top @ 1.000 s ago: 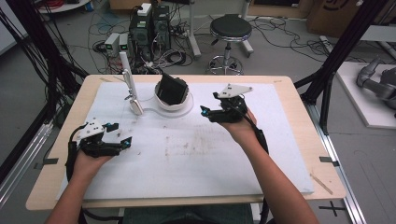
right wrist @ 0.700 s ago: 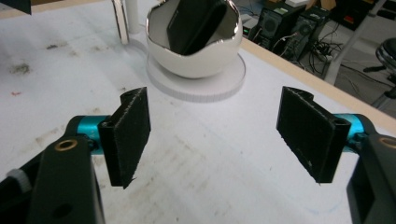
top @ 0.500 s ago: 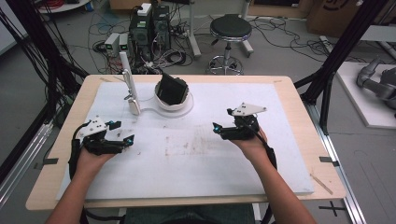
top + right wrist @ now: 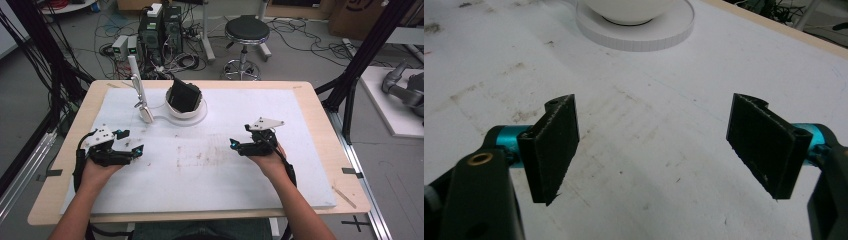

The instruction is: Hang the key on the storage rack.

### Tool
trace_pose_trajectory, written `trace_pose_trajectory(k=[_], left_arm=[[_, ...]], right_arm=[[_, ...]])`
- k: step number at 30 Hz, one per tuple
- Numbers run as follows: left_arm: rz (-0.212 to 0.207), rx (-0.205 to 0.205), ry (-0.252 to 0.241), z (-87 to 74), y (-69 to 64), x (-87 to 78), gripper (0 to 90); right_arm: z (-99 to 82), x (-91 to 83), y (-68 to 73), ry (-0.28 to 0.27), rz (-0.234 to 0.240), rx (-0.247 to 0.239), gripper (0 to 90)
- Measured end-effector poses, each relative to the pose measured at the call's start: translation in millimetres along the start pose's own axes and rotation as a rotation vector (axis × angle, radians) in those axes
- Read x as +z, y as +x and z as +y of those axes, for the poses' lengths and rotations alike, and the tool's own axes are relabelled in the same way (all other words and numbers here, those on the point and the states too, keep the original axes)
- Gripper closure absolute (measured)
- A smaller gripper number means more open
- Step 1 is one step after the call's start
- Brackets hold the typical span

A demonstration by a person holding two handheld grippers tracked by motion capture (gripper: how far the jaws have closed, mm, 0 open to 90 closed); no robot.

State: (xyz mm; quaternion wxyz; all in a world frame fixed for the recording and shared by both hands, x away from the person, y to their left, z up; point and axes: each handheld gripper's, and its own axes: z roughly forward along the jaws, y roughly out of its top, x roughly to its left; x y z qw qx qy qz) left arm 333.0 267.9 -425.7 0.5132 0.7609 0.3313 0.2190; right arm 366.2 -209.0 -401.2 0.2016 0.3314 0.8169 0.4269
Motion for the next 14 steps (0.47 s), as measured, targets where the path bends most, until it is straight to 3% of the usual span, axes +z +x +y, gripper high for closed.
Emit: trace_pose_trajectory(k=[14], left_arm=[[0.001,0.002,0.007,-0.8,-0.2,-1.5,18.4]], right_arm=[[-3.0,5.2,-2.7,0.022,0.003,0.015,21.3]])
